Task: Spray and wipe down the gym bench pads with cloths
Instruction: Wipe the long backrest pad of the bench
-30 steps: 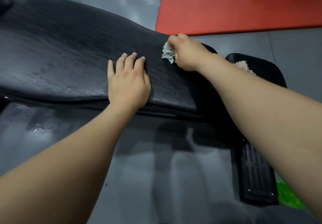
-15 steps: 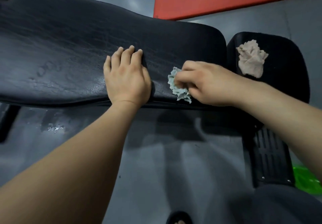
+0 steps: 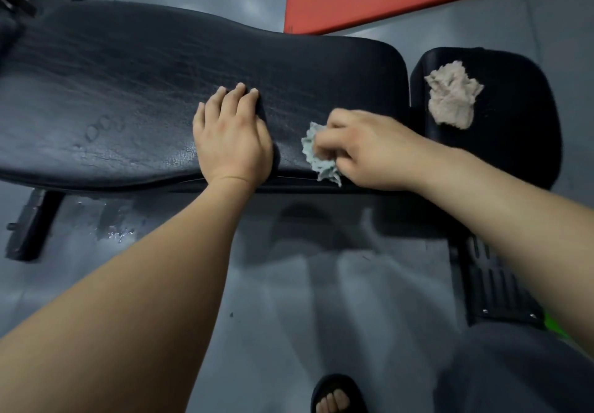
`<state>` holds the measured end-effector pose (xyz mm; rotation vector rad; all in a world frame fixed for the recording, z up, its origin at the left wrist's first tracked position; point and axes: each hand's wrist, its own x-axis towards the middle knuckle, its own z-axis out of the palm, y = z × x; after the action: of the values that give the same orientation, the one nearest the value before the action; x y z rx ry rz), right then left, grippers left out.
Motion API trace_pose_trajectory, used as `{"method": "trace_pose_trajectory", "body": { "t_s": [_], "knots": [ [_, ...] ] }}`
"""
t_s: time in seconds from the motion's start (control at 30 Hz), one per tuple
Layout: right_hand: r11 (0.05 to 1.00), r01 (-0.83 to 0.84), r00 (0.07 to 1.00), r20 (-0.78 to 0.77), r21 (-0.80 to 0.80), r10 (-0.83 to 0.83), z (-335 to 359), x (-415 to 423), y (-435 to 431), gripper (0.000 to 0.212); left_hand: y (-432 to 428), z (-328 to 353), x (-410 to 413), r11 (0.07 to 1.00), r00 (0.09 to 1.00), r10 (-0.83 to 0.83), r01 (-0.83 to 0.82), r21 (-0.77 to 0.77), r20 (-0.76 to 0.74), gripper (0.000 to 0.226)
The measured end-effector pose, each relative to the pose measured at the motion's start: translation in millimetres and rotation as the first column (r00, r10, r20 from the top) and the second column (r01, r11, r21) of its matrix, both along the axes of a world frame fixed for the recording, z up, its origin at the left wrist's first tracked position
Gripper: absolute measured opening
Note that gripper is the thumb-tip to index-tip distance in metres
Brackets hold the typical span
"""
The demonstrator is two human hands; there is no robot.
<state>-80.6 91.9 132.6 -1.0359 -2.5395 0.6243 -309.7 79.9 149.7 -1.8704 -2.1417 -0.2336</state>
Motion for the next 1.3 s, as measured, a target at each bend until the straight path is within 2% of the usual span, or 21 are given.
{"method": "trace_pose_trajectory", "body": {
  "t_s": [0.13,0.37,0.63,0.83,1.03,1.17,1.3],
  "knots": [
    [0.998,0.064,0.998,0.007,0.021,-0.064,-11,18,-26,0.021,1,-2,-2,1.0,1.0,-0.002,0.002,0.004,-0.001,0.051],
    [0.989,0.131,0.988,-0.088,0.074,-0.125,-6,-37,-25,0.018,2,-2,-4,1.0,1.0,-0.016,0.016,0.006,-0.001,0.053],
    [0.97,0.23,0.972,-0.066,0.081,-0.225,-24,-1,-54,0.009,-1,-5,-7,0.997,0.998,-0.055,0.053,0.059,0.033,0.052],
    [0.976,0.216,0.966,-0.15,0.025,-0.21,-7,-42,11,0.014,-2,-7,-9,0.994,0.995,-0.087,0.084,0.062,0.041,0.049],
    [0.939,0.344,0.933,-0.11,-0.022,-0.344,5,-65,82,0.019,-2,-7,-10,0.993,0.994,-0.102,0.1,0.067,0.035,0.051],
    [0.951,0.307,0.94,-0.17,0.04,-0.296,-3,-64,36,0.024,-1,-4,-14,0.992,0.984,-0.114,0.105,0.071,0.139,0.051],
    [0.968,0.249,0.951,-0.197,0.038,-0.237,-9,-46,-12,0.011,-1,1,-14,0.991,0.96,-0.12,0.103,0.079,0.253,0.052]
  ]
}}
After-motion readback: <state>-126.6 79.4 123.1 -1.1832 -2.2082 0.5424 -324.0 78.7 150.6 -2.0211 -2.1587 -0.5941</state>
